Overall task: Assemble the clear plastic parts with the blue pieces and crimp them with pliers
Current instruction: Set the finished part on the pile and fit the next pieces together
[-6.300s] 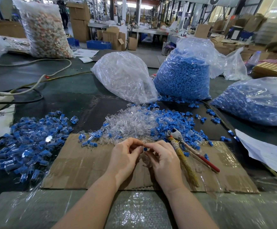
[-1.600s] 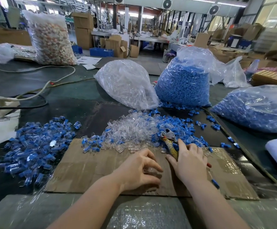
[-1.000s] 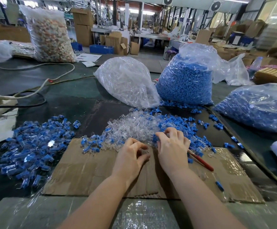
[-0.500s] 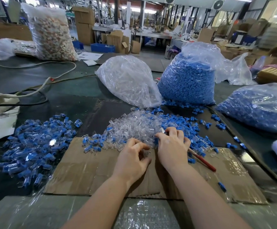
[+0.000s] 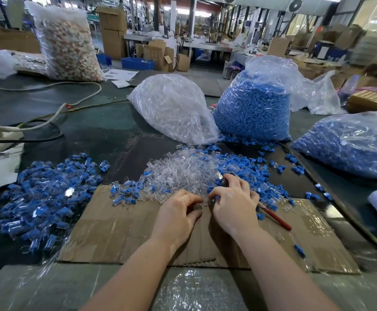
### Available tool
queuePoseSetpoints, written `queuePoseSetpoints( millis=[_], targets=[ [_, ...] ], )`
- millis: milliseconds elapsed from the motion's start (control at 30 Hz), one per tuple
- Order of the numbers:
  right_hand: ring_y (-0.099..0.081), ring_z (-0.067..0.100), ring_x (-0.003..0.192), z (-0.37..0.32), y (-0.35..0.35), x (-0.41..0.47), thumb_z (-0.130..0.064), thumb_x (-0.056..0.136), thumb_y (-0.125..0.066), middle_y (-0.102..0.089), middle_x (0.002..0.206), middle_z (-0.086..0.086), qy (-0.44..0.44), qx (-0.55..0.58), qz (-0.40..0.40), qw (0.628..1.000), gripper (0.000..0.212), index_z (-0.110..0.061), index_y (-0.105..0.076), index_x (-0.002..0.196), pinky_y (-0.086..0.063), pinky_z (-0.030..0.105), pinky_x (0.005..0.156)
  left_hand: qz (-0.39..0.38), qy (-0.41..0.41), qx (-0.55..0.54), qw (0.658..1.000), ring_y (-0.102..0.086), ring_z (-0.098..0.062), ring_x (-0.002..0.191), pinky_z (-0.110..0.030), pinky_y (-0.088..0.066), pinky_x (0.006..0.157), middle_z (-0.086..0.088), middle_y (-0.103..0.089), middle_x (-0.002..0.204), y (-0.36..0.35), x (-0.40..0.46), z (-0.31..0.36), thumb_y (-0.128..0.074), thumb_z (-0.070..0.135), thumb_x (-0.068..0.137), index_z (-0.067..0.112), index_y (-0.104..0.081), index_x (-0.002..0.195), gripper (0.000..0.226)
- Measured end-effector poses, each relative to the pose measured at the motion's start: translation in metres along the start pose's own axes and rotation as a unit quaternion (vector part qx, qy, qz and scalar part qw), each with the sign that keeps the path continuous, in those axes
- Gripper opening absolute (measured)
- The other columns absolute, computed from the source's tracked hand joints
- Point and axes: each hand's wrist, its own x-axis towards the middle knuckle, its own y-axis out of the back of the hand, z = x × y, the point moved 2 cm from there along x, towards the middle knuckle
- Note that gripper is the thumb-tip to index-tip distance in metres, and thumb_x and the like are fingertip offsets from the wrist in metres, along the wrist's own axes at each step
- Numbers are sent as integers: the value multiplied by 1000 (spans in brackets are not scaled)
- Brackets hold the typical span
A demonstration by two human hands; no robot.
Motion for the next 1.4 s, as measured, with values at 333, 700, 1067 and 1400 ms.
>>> queuePoseSetpoints(
  millis=[333,700,1067,1400],
  targets=[
    [-27,11,132,7,12,-14,-18,88,-51,-41,140,-12,6,42,54,998,35,-36,-58,118,-9,40,111,-3,0,9,1000,-56,-5,87,-11,-38,79,11,-57,93,1,0,1,-70,16,82,20,-69,105,24],
    [-47,21,116,49,30,-3,-2,91,-43,-55,127,2,-95,7,128,987,40,-18,-56,125,-32,37,99,-18,11,2,1000,-58,-8,89,-20,-46,86,9,-60,96,3,-2,3,-69,17,82,21,-67,106,24],
    [-52,26,110,77,37,21,-7,91,-54,-59,118,5,-83,-76,-39,993,33,-23,-63,119,-46,35,88,-19,14,-1,1000,-57,-6,90,-17,-45,86,9,-60,97,3,-2,2,-69,18,83,21,-66,108,26],
    [-56,21,96,73,39,19,-13,89,-60,-66,100,-1,-79,-92,40,992,15,-23,-67,97,-47,36,86,-7,24,-17,1000,-55,-1,83,-7,-42,78,16,-53,89,2,-1,2,-71,18,80,19,-67,100,21]
  ],
)
